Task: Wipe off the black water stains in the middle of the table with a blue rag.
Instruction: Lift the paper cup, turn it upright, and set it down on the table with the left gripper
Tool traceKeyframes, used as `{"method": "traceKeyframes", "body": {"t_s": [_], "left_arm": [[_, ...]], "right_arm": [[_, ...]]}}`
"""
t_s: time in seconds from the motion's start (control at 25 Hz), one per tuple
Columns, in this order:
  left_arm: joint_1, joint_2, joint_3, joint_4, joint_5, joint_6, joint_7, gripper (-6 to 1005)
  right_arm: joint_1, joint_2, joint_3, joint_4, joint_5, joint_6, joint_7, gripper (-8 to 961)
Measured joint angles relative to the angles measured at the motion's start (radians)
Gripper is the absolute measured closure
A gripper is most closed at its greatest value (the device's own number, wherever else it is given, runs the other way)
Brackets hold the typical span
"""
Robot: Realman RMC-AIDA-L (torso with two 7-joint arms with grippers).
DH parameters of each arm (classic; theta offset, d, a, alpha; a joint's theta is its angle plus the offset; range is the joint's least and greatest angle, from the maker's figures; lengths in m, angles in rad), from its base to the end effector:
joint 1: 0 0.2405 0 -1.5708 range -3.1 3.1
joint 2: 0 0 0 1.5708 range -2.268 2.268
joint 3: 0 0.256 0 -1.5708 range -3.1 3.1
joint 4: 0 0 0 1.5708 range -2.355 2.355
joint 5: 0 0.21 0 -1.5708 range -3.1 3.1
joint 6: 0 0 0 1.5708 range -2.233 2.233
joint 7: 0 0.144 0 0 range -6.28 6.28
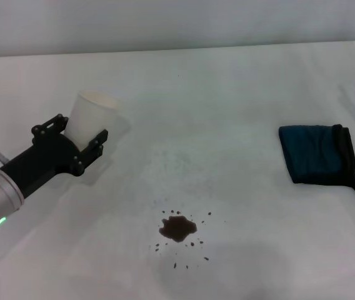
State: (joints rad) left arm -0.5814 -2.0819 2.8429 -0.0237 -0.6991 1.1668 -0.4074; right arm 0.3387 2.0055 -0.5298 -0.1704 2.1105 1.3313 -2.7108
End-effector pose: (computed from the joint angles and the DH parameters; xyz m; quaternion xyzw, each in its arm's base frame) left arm -0.2957 0.3252 -0.0736 -0.8923 -0.1322 -0.2353 0.3619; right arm 0.3755 0.3022 0.0693 -0.6918 0.1884 0.3049 0.6268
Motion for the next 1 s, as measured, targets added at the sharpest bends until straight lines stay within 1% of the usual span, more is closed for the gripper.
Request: {"method": "traceKeyframes", "body": {"t_s": [0.2, 0.4, 0.64, 0.88, 1.0], "left_arm": [[0.028, -0.001, -0.001, 0.031, -0.038, -0.041, 0.069, 415], [0.052, -0.003, 0.000, 0.047, -0.043, -0.051, 0.111, 414], [0.069, -0.003, -0.002, 0.093, -0.048, -0.114, 0.212, 413], [0.080, -0.005, -0.036, 0.138, -0.050, -0.145, 0.222, 414], [0.089, -0.005, -0.037, 0.147, -0.050, -0.146, 0.222, 413]], "right_arm": [[0.002, 0.001, -0.004, 0.000, -0.001, -0.009, 0.000, 81], [-0.002, 0.001, -0.001, 0.001, -0.001, -0.011, 0.006, 81], [-0.004, 0.001, -0.001, 0.012, -0.001, -0.019, -0.001, 81], [-0.002, 0.002, -0.003, 0.013, -0.001, -0.027, -0.002, 82], [-0.001, 0.003, -0.002, 0.013, -0.001, -0.029, -0.002, 82]]}}
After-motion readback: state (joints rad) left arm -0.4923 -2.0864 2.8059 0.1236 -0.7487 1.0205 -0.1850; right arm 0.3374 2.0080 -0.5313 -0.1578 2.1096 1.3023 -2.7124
